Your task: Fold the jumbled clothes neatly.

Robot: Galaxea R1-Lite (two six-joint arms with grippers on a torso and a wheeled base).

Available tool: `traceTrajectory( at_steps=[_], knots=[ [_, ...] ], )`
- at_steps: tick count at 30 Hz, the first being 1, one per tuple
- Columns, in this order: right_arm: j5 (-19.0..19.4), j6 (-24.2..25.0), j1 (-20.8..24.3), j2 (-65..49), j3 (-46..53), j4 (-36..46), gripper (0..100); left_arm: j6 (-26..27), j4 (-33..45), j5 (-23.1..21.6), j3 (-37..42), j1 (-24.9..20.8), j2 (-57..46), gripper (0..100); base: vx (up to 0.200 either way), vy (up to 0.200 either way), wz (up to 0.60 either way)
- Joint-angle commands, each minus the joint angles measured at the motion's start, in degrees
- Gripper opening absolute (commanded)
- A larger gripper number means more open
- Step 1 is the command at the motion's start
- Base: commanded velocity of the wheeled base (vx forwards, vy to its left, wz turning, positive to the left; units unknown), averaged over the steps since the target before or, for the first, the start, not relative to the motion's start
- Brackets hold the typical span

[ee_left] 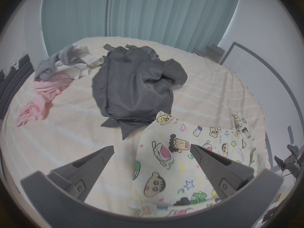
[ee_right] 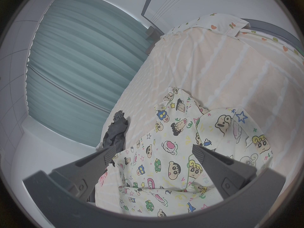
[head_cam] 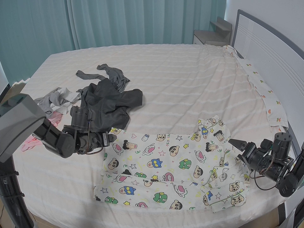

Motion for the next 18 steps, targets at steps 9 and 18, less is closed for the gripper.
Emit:
traceTrajectory(
  at_steps=[9, 18],
  knots=[
    [-0.2, -2.8, 0.3, 2.7, 0.9, -0.4, 100, 1.4, 0.4, -1.0, -13.7, 0.0, 15.8, 100, 0.000, 0.000, 0.00],
    [0.0, -5.6, -2.0, 4.3, -0.6, -1.6, 100, 0.9, 0.3, -0.8, -18.0, -0.3, 18.8, 0, 0.000, 0.000, 0.00]
  ],
)
